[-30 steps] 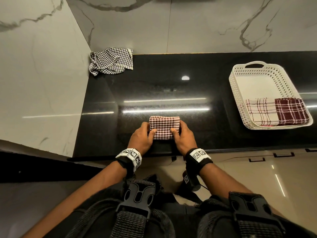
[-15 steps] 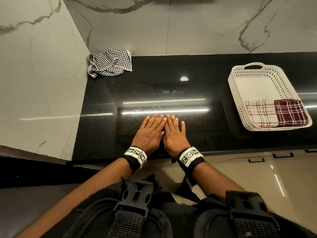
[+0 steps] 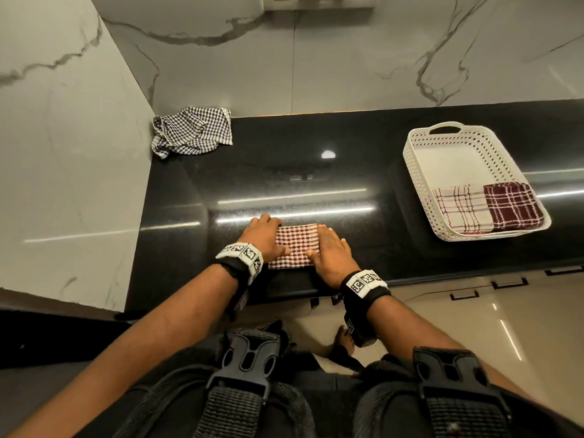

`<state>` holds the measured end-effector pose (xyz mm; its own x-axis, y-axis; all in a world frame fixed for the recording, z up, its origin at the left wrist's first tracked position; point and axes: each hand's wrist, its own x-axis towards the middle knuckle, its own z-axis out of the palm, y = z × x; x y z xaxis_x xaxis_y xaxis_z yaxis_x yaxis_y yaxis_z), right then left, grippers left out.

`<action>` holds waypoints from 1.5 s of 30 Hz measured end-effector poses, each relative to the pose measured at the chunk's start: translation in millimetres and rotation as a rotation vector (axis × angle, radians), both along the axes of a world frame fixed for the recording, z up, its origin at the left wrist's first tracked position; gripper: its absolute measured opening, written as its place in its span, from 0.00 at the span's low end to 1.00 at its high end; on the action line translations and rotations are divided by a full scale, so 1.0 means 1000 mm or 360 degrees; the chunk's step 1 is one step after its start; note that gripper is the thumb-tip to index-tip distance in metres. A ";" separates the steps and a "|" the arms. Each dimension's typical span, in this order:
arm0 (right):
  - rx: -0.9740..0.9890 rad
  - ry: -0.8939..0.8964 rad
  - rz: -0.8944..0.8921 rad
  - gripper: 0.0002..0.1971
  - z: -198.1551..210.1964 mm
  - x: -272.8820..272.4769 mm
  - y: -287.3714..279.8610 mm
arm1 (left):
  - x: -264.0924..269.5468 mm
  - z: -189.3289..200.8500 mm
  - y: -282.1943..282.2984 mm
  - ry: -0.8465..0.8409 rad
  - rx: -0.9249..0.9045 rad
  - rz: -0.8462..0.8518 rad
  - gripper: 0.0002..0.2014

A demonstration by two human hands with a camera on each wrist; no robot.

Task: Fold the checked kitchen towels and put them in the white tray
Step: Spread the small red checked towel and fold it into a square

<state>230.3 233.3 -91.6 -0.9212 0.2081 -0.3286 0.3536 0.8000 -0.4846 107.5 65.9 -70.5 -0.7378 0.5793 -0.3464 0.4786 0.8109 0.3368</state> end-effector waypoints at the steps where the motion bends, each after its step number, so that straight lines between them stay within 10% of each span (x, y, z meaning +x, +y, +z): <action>1: -0.0007 0.0015 -0.0005 0.37 0.001 0.000 0.001 | -0.005 0.002 0.005 -0.0067 -0.0059 0.0043 0.38; 9: -0.0255 0.0141 0.0018 0.35 0.005 0.012 0.019 | -0.018 0.003 0.011 -0.0559 -0.0043 0.0174 0.25; 18: -0.1648 0.0321 -0.0699 0.15 0.042 -0.004 0.102 | -0.017 0.056 0.075 -0.0744 0.0800 0.0093 0.12; 27: -0.0944 0.0695 -0.0872 0.09 0.095 0.001 0.295 | -0.021 0.091 0.273 -0.0781 0.0873 0.0105 0.10; 36: -0.0312 0.0256 -0.0815 0.05 0.097 -0.029 0.466 | -0.039 0.078 0.467 -0.0185 0.0419 -0.0126 0.09; 45: 0.0040 -0.0288 -0.0644 0.01 0.060 -0.047 0.489 | -0.032 0.028 0.507 -0.0197 -0.0178 -0.0189 0.17</action>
